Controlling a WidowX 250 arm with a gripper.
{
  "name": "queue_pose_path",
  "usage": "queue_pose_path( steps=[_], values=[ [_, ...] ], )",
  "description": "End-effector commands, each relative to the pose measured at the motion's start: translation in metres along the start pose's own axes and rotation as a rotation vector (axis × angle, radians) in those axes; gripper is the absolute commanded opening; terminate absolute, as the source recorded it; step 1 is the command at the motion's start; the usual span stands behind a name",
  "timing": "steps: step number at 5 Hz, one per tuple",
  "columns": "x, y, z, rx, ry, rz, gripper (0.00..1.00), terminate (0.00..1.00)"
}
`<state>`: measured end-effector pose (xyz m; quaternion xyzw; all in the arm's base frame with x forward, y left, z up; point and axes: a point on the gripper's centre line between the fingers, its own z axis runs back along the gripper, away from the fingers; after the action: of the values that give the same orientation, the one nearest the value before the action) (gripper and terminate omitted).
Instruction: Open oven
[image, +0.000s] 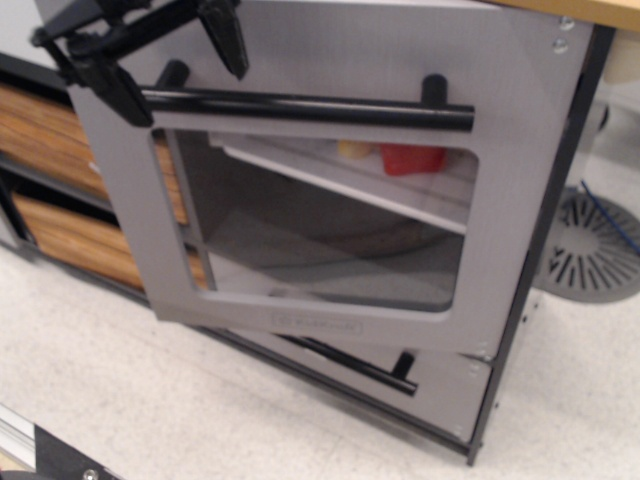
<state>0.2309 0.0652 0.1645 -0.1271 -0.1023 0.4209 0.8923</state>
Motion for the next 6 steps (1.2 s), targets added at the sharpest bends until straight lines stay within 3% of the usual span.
queue_pose_path(
  steps=[1,2,3,5,6],
  values=[
    [-0.007,0.046,-0.022,0.166,0.001,-0.177,1.00,0.00],
    [0.000,0.067,-0.041,0.208,-0.015,-0.263,1.00,0.00],
    [0.013,0.083,-0.038,0.209,-0.026,-0.329,1.00,0.00],
    [0.052,0.119,-0.028,0.289,-0.003,-0.437,1.00,0.00],
    [0.074,0.130,-0.024,0.320,-0.040,-0.420,1.00,0.00]
  ],
)
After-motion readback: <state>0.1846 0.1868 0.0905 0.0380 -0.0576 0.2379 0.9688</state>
